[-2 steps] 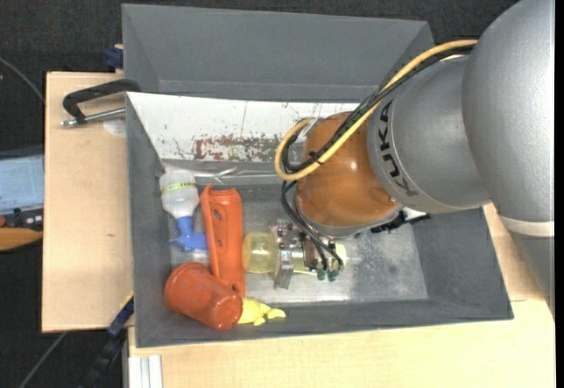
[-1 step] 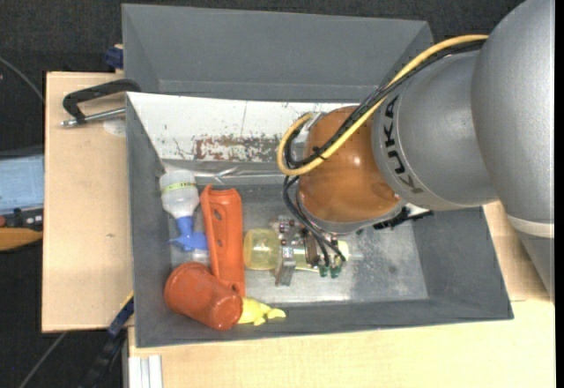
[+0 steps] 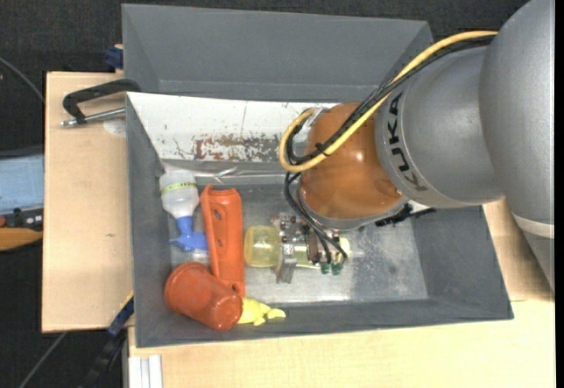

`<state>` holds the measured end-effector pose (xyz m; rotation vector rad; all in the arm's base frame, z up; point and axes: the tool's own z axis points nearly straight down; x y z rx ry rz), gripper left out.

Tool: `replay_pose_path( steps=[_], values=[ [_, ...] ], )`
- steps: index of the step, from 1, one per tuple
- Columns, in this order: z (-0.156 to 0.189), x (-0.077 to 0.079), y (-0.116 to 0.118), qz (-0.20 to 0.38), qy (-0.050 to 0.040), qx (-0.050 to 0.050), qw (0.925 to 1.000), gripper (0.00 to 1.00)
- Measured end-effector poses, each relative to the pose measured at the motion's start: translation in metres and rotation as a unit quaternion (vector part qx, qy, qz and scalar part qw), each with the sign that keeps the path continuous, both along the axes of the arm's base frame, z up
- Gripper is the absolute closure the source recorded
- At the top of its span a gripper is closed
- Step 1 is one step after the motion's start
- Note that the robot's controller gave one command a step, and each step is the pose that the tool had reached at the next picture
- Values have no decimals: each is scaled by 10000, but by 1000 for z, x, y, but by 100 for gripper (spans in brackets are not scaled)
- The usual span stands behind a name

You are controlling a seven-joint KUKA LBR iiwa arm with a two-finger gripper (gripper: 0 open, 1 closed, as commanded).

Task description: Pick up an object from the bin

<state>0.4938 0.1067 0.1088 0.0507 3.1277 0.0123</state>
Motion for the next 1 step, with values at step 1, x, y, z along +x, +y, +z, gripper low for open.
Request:
replay_pose_path(
  steps=[1],
  values=[
    [7,-1,0,0,14,-1,10000,100]
  ],
)
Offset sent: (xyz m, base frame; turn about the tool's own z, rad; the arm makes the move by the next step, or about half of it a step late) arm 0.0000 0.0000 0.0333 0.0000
